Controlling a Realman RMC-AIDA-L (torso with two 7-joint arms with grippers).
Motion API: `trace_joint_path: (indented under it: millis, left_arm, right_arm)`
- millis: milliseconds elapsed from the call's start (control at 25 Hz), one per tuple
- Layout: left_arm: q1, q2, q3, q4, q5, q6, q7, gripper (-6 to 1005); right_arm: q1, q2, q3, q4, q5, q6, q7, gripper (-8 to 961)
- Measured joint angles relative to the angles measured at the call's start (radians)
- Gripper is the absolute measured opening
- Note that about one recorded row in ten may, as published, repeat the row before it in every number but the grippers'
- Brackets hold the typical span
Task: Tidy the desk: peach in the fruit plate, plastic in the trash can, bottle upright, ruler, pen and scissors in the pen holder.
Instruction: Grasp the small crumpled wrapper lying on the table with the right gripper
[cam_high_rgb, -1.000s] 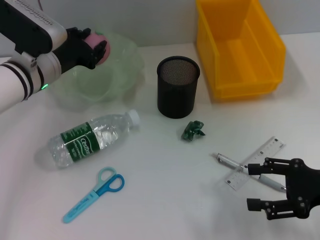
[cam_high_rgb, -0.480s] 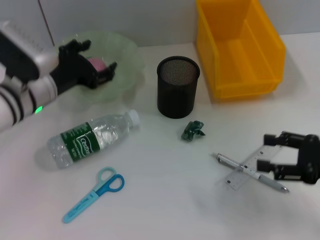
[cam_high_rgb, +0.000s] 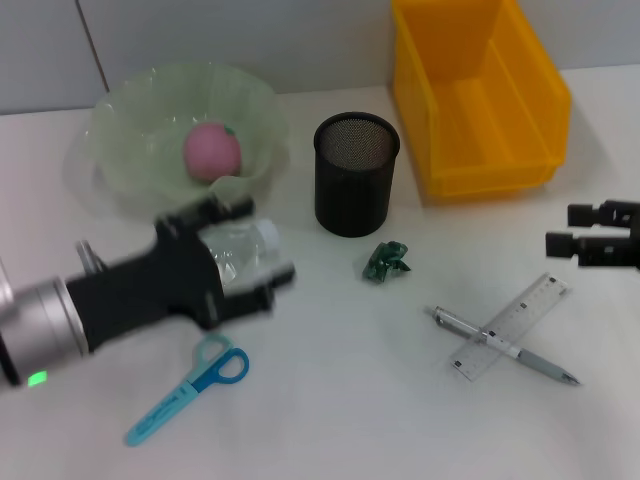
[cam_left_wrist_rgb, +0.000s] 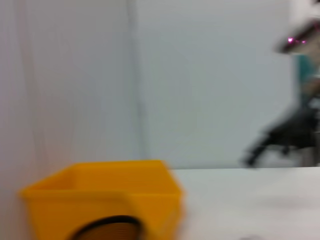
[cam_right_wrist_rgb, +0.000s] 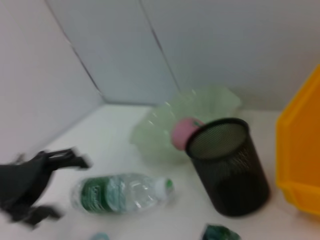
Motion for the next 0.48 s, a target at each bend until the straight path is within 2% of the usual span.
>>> trace_joint_path:
  millis: [40,80,120,280,320,480]
  left_arm:
    - [0.0,0.0,0.0,0.0,0.0,0.0,0.0,832]
    - [0.001,0.005,-0.001,-0.033,0.054,0.092,0.001,832]
    - [0.001,0.005,-0.001,-0.033,0.054,0.092,0.001,832]
    - [-0.018,0.0,-0.011,-0.094,0.097,0.108,0.0,832]
    - [-0.018,0.0,-0.011,-0.094,0.097,0.108,0.0,832]
    - [-0.028,-0.002,-0.022,-0.128,0.103,0.107,0.005,832]
  right_arm:
    - [0.005,0.0,-0.042,-0.056,-0.008,0.006,0.068,831]
    - [0.009,0.002,-0.118,-0.141,-0.027,0.026,0.171,831]
    - [0.009,0.002,-0.118,-0.141,-0.027,0.026,0.171,831]
    - [0.05,0.004,-0.305,-0.275,-0.1,0.068,0.415,831]
    - [0.05,0.004,-0.305,-0.275,-0.1,0.068,0.415,831]
    - [0.091,0.005,-0.439,-0.289,-0.143,0.114,0.561,830]
